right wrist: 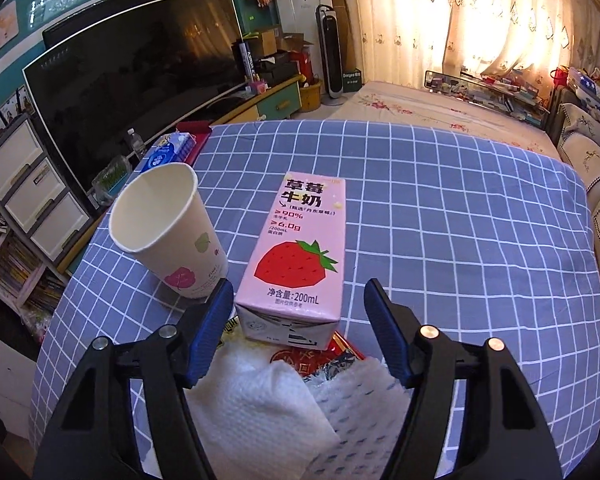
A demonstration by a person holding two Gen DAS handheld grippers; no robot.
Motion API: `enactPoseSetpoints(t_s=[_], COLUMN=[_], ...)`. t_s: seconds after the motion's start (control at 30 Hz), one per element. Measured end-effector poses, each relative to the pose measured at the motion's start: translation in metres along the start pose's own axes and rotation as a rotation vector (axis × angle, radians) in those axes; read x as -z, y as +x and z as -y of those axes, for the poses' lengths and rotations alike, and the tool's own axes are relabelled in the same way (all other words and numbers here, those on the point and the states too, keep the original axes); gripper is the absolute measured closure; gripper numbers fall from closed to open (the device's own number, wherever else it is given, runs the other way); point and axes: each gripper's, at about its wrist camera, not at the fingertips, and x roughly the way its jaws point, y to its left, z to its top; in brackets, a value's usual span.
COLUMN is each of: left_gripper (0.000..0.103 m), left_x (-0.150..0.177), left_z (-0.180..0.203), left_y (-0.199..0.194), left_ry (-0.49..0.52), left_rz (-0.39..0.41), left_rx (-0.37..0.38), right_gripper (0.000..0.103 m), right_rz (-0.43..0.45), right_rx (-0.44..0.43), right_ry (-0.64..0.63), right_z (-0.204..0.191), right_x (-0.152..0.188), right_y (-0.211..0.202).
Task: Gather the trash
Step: 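Grasp the pink strawberry milk carton with the right tool, then carry the milk carton with the right tool into the bin and release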
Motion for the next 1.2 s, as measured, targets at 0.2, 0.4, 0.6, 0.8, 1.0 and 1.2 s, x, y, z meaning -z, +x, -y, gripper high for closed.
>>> enactPoseSetpoints(t_s=[0.2, 0.4, 0.6, 0.8, 1.0, 1.2], left_gripper=[0.015, 0.015, 0.015, 0.015, 0.015, 0.015], left_x=[0.004, 0.005, 0.004, 0.004, 0.005, 0.008], left_z=[0.005, 0.01, 0.013, 0.02, 0.031, 0.045], left_y=[0.0, -0.002, -0.002, 0.001, 0.004, 0.009], left_ry=[0.002, 0.006, 0.012, 0.018, 0.038, 0.057], left_rz=[-0.008, -0.007, -0.009, -0.019, -0.028, -0.041], left_rx=[-0.008, -0.016, -0.024, -0.028, -0.018, -0.003], right_gripper=[0.054, 0.056, 0.056, 0.056, 0.056, 0.056], right_rz=[-0.021, 0.025, 0.089, 0.182, 0.279, 0.288], right_rx=[-0.002, -0.037, -0.067, -0.064, 0.052, 0.326], right_ry=[0.004, 0.025, 0.059, 0.101, 0.199, 0.342], right_z=[-0.001, 0.006, 0.024, 0.053, 0.116, 0.211], right_x=[-0.001, -0.001, -0.007, 0.004, 0.036, 0.086], right_y=[0.017, 0.001, -0.038, -0.09, -0.143, -0.182])
